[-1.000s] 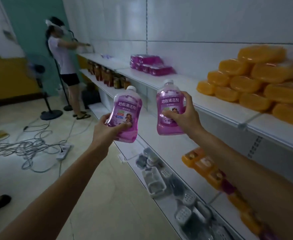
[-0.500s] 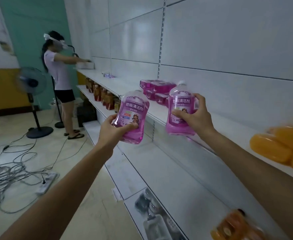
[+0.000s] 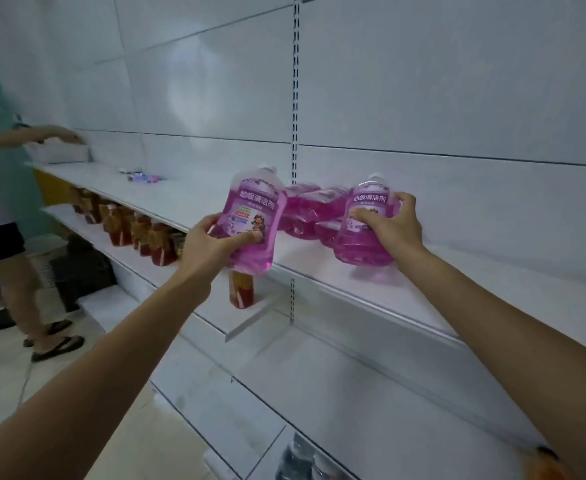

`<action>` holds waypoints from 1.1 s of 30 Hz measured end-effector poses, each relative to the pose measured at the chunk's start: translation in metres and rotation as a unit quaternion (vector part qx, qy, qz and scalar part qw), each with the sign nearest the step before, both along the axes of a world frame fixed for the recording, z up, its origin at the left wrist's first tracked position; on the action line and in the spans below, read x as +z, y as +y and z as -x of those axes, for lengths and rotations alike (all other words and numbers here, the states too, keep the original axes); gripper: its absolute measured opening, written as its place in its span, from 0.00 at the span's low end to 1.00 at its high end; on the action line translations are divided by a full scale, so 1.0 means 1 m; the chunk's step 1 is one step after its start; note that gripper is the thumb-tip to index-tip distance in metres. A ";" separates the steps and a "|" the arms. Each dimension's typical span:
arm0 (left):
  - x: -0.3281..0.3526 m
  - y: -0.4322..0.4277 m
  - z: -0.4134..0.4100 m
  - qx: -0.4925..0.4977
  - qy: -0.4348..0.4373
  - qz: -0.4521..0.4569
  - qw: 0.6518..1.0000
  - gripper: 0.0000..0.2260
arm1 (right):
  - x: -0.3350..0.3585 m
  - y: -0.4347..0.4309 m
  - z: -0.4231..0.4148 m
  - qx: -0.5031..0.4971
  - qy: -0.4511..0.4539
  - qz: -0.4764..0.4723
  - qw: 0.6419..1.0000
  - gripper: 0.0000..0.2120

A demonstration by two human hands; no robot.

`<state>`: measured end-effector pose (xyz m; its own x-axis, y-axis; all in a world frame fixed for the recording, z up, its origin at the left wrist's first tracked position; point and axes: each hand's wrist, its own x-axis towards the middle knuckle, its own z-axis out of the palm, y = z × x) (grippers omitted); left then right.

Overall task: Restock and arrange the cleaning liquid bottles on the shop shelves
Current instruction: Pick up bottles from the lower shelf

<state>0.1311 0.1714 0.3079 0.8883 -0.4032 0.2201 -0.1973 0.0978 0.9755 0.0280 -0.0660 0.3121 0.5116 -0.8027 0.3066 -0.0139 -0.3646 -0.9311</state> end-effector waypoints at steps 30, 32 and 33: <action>0.049 -0.208 -0.147 -0.222 -0.074 0.019 0.972 0.33 | 0.013 -0.096 -0.096 -0.148 0.211 -0.032 0.966 0.46; 0.047 -0.222 -0.145 -0.237 -0.085 -0.001 0.968 0.34 | 0.014 -0.091 -0.092 -0.161 0.193 -0.027 0.968 0.36; 0.045 -0.227 -0.143 -0.248 -0.087 -0.015 0.965 0.35 | 0.013 -0.090 -0.090 -0.169 0.186 -0.016 0.968 0.30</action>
